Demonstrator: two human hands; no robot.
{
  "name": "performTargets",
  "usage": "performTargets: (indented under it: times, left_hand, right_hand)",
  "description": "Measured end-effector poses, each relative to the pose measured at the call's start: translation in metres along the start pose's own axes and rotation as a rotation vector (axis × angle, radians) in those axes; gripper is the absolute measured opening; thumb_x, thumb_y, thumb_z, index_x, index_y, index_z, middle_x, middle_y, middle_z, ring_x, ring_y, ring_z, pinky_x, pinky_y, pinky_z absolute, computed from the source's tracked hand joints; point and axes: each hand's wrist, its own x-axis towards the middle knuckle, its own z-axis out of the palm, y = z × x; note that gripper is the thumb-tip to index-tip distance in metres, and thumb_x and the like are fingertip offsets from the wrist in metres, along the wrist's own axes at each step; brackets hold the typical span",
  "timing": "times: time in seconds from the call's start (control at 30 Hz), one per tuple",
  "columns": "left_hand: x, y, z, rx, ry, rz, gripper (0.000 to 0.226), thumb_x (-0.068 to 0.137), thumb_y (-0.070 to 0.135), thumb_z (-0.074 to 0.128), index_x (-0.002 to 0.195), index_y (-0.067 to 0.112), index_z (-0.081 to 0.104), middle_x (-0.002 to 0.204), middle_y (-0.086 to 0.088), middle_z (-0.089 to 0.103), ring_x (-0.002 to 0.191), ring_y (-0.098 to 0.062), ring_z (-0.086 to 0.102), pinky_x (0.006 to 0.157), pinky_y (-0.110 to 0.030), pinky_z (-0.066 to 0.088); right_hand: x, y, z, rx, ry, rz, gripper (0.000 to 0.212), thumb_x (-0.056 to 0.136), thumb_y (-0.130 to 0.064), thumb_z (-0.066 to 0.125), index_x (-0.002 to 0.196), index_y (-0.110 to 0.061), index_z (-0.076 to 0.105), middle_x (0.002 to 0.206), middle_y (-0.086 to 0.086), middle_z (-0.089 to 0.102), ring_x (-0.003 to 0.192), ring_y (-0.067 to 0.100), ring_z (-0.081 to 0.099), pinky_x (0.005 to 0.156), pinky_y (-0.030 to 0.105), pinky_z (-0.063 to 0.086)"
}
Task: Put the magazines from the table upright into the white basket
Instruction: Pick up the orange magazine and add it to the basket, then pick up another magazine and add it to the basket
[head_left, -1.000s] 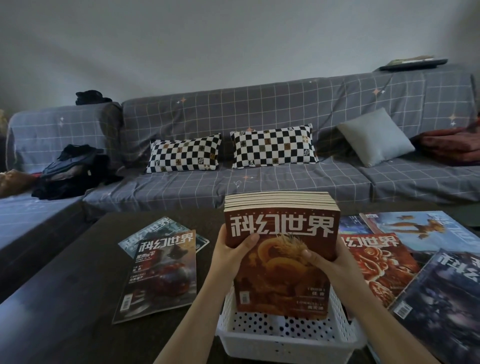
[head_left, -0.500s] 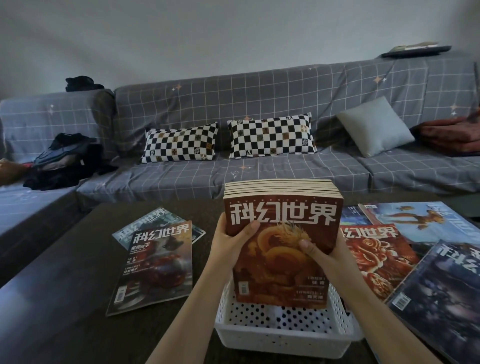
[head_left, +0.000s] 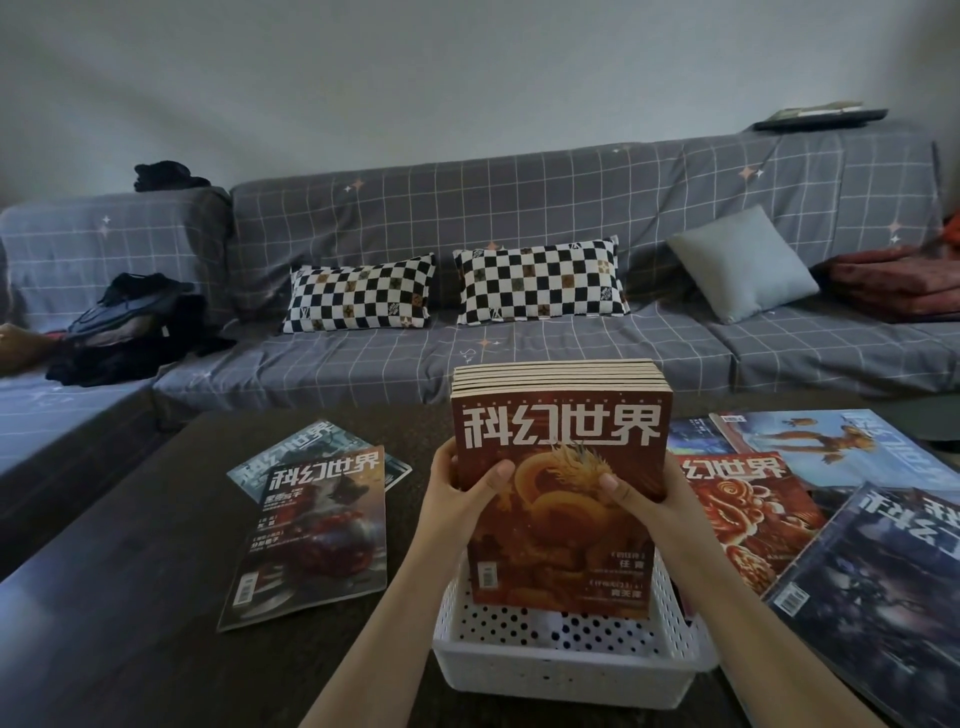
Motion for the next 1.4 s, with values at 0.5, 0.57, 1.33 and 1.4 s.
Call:
performTargets:
  times: [0.5,0.57,1.33,1.4]
  left_hand:
    - [-0.053,0.022,-0.028,0.288,0.2,0.152,0.024,0.095,0.033,0.052,0.118,0.025,0.055,0.121,0.003,0.06,0.105,-0.007,0.058,0.082,-0.019,0.046]
    - [-0.06,0.027,-0.036,0.271,0.227,0.162,0.013,0.097,0.028,0.05,0.108,0.028,0.058,0.11,0.005,0.064,0.098,-0.008,0.062,0.083,-0.024,0.049]
    - [-0.042,-0.034,-0.206,0.493,0.445,-0.016,0.01,0.096,0.033,0.051,0.098,0.034,0.061,0.106,0.008,0.066,0.093,-0.003,0.062,0.08,-0.021,0.052]
    - [-0.03,-0.048,-0.218,0.645,0.461,-0.103,0.025,0.096,0.036,0.048,0.116,0.028,0.061,0.116,0.009,0.061,0.11,-0.013,0.058,0.101,-0.041,0.044]
  right_hand:
    - [-0.069,-0.026,0.037,-0.263,0.302,-0.246,0.022,0.08,-0.029,0.069,0.097,-0.024,0.056,0.095,-0.005,0.056,0.09,0.015,0.056,0.075,0.027,0.049]
    - [-0.072,-0.035,0.055,-0.216,0.206,-0.209,0.018,0.082,-0.032,0.067,0.097,-0.026,0.059,0.093,-0.006,0.062,0.087,0.01,0.06,0.075,0.027,0.051]
    - [0.002,0.034,0.282,-0.457,-0.201,0.235,0.032,0.08,-0.037,0.068,0.107,-0.021,0.061,0.099,-0.004,0.059,0.087,0.012,0.057,0.081,0.032,0.051]
    - [0.018,0.044,0.295,-0.559,-0.273,0.324,0.038,0.079,-0.038,0.069,0.111,-0.017,0.062,0.111,0.002,0.063,0.104,0.023,0.058,0.093,0.039,0.047]
